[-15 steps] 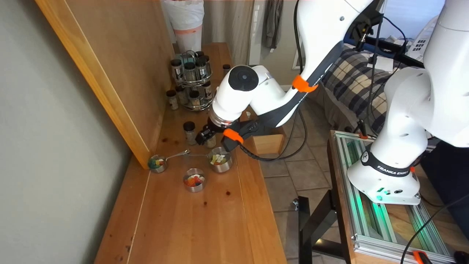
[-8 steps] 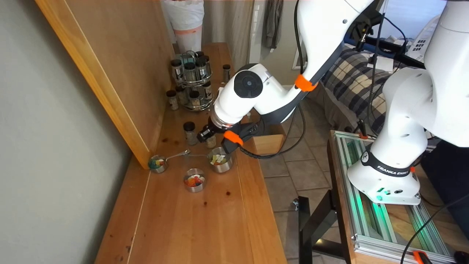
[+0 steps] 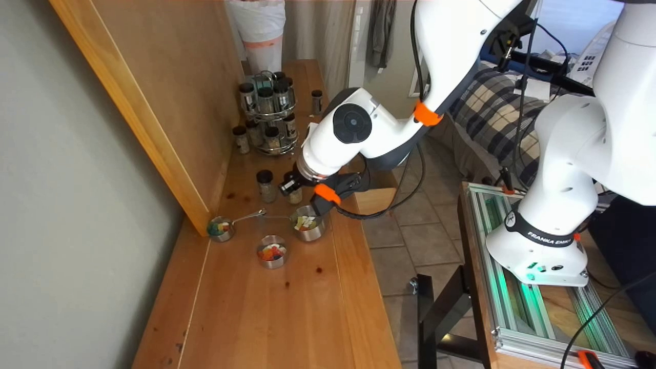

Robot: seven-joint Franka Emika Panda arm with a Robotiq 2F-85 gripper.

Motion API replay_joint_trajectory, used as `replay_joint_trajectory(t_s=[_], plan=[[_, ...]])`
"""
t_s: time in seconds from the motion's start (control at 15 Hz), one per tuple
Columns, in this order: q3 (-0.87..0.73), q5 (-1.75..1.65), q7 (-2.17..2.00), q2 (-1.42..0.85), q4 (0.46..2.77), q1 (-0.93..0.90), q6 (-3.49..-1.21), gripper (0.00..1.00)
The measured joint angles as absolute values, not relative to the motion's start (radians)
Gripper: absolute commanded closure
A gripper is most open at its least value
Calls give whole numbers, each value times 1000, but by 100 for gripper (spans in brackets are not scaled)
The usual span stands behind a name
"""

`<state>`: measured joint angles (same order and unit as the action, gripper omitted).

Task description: Put the spice bottle onto the spice rack

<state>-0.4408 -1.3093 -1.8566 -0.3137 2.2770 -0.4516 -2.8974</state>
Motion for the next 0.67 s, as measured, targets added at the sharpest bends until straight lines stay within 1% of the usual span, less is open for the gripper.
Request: replay_joint_trajectory(t_s=[0.2,0.53,0.67], plan=[[-481,-1402,-1941,-292,2273,-458,-2875,77],[-554,-1569,-2059,-194,2289,-459,-2768,77],[-576,-1688,-2132,-155,2294,-459,-2728,77]])
